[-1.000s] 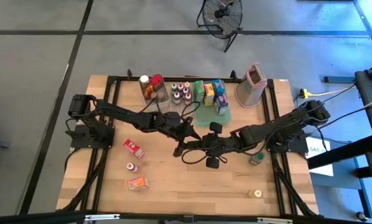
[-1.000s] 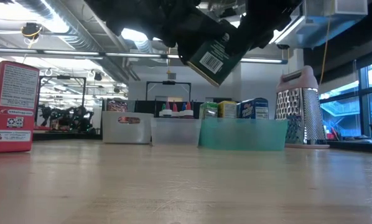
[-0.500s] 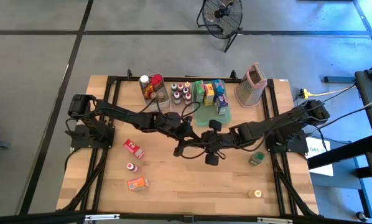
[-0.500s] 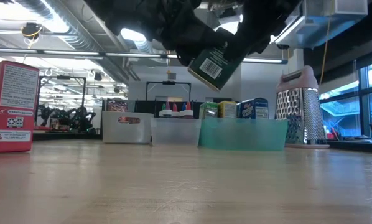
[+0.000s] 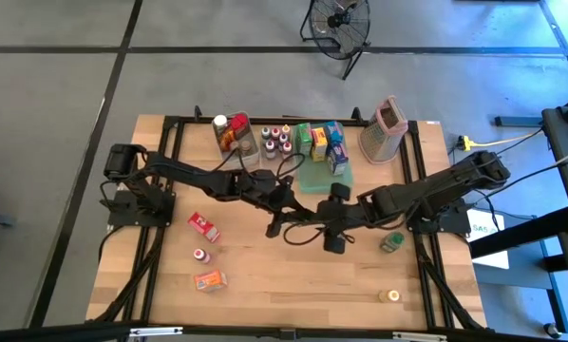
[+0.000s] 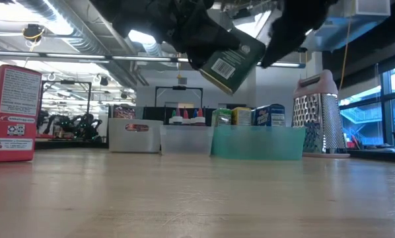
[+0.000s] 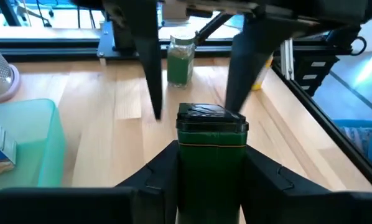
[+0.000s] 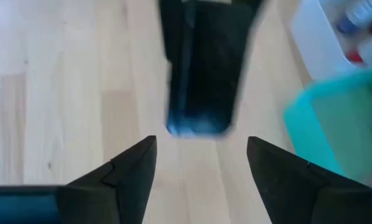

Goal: Pick & Place Kitchen Items
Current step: Put the black seasoning can into the gray bin

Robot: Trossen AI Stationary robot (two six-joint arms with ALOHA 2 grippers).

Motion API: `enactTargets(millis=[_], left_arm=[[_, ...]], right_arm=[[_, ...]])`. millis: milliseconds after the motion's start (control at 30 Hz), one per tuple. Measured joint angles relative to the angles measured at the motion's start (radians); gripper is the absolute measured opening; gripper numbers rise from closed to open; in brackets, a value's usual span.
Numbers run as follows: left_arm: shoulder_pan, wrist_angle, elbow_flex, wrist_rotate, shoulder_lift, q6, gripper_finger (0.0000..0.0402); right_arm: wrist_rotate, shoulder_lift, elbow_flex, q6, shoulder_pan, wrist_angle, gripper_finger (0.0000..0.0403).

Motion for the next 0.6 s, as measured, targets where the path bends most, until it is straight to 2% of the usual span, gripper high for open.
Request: enactTargets(millis=[133,233,367,600], left_arm=[[0.004,-0.008,0.001,0.001,-0.021,0.001,0.0118],[0.014,-0.077,-0.001,-0.035,-0.062,-0.002,0.0118],[0.025,-0.133,-0.013,-0.158,-0.139,0.032,0.0117],[0.092,-0.124,-0.096,-0.191,-0.347,0.129,0.0122]], right_arm=[[0.041,-0.021,0.035,0.126,0.022,-0.192,0.0256],[0.084,-0.035,0.036,0.181,0.051,-0.257,0.0255],[0.163,-0.036,0.035,0.204,0.097,-0.27,0.0254],[0.249,-0.033,0.034,0.174,0.162,-0.262,0.0254]])
